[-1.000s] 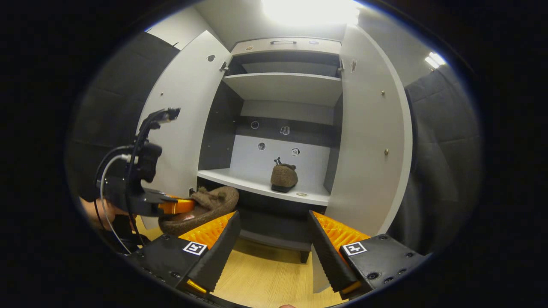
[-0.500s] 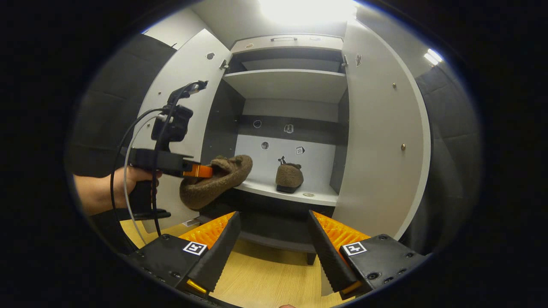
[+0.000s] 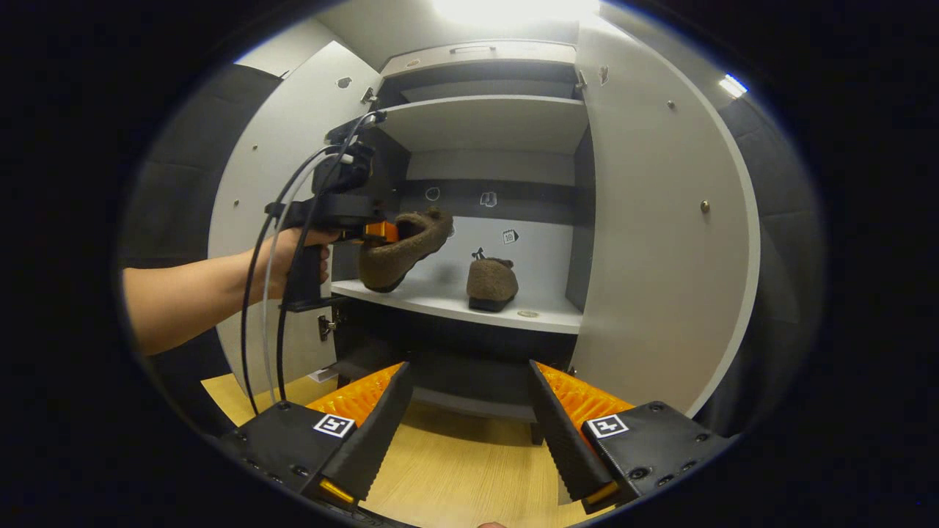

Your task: Grab one shoe with the right hand and put it into the shoe cabinet, grab the other shoe with the left hand and put it into the shoe cabinet; then close the right door with the right hand and the left door with the left hand.

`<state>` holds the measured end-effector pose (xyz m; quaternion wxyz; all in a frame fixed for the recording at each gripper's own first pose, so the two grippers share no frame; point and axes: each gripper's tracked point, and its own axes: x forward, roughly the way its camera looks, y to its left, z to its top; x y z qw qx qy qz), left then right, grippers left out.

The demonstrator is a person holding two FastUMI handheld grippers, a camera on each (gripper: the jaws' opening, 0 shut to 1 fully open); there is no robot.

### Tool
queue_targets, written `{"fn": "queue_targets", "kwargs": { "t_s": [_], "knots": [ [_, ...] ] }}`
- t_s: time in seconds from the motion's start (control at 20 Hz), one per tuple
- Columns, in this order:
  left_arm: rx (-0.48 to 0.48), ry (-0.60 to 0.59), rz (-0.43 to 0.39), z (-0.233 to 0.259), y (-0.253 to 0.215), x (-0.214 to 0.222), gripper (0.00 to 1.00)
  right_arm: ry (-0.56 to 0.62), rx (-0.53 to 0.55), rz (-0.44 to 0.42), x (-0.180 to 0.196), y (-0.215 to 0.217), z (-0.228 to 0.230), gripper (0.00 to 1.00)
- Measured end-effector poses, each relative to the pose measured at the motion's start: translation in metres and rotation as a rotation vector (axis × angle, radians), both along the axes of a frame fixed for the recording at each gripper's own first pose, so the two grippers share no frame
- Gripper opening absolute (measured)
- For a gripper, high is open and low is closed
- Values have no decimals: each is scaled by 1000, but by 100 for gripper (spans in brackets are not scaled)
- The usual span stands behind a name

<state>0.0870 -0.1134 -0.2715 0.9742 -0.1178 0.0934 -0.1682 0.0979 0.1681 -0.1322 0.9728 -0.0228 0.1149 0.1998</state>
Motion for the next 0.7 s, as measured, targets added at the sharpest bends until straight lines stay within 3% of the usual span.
{"fn": "queue_targets", "kwargs": {
  "t_s": [0.15, 0.4, 0.6, 0.65, 0.7],
  "knots": [
    [-12, 27, 9, 1, 6, 3, 1, 12, -3, 7, 1, 3, -5, 99],
    [67, 161, 32, -23, -6, 11, 1, 36, -10, 9, 3, 1, -14, 99],
    [101, 188, 18, -29, -12, 11, 1, 57, -3, 9, 7, 0, -20, 99],
    [106, 195, -5, -31, -14, 9, 2, 61, 1, 12, 7, 1, -20, 99],
    [109, 193, -19, -29, -16, 8, 11, 63, 4, 14, 7, 2, -20, 98]
  ]
}}
